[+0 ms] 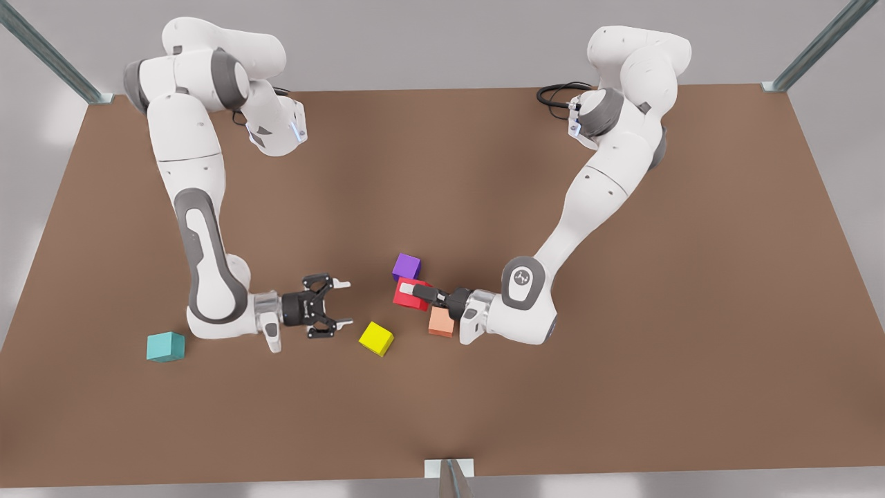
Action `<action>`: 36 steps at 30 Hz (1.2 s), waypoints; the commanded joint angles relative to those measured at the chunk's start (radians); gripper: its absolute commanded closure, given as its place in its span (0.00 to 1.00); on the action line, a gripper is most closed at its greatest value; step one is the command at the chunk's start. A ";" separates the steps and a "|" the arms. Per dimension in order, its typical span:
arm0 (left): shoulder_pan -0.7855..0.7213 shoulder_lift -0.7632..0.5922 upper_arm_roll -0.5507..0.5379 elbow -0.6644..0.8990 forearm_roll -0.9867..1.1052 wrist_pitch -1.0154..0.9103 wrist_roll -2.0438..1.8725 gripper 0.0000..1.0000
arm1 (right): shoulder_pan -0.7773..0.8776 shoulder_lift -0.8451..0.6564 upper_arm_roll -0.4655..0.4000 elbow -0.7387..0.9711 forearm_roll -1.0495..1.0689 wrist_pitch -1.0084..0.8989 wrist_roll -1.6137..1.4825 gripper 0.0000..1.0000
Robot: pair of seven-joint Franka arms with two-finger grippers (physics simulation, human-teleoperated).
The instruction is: Pick up red wooden cube and pass to hand red wooden cube and place in blue wooden cube
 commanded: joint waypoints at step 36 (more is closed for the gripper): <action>-0.022 0.003 -0.002 0.000 -0.050 0.119 0.117 0.41 | 0.178 0.003 0.016 -0.086 0.425 0.133 -0.896 0.00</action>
